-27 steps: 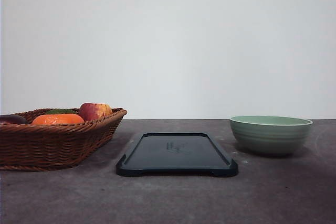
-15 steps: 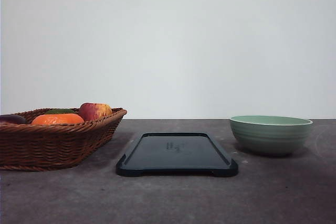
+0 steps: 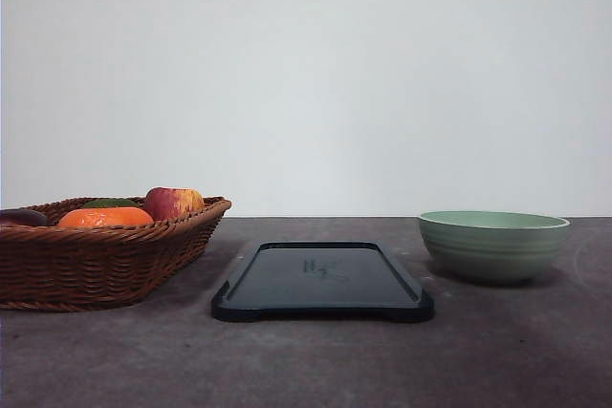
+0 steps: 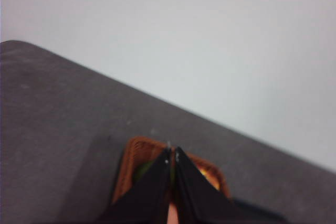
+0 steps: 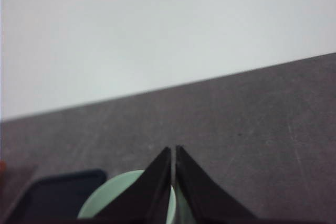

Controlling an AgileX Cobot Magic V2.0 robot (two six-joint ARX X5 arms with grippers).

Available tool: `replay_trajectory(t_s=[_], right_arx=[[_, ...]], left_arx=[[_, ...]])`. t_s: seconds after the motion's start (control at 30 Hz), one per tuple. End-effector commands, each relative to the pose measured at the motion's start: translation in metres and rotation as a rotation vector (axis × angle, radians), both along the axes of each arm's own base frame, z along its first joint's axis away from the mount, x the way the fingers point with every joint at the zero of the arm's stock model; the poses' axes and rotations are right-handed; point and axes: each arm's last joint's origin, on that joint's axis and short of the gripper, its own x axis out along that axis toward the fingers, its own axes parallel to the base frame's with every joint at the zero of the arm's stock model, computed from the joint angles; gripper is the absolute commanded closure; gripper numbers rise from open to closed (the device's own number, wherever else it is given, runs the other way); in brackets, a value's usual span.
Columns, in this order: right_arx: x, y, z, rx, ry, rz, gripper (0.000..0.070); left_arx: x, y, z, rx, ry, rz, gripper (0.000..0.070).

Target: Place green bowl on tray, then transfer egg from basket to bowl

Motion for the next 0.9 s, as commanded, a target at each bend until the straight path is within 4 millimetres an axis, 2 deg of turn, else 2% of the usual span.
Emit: replay_trajectory(t_s=[0.0, 0.27, 0.53, 0.7, 0.87], right_arx=[[0.006, 0.001, 0.008, -0.077, 0.012, 0.029, 0.0694], [0.040, 0.005, 0.019, -0.133, 0.194, 0.114, 0.0694], [0.070, 0.008, 0.019, -0.128, 0.381, 0.210, 0.0694], [0.081, 0.010, 0.016, -0.119, 0.424, 0.233, 0.0694], [0.083, 0.010, 0.014, -0.112, 0.432, 0.256, 0.0692]], left_arx=[[0.006, 0.000, 0.011, 0.088, 0.023, -0.031, 0.0700], [0.043, -0.003, 0.034, 0.170, 0.201, -0.178, 0.0700], [0.076, -0.006, 0.039, 0.157, 0.337, -0.340, 0.0700], [0.091, -0.007, 0.038, 0.149, 0.442, -0.416, 0.0700], [0.095, -0.009, 0.037, 0.171, 0.458, -0.437, 0.0696]])
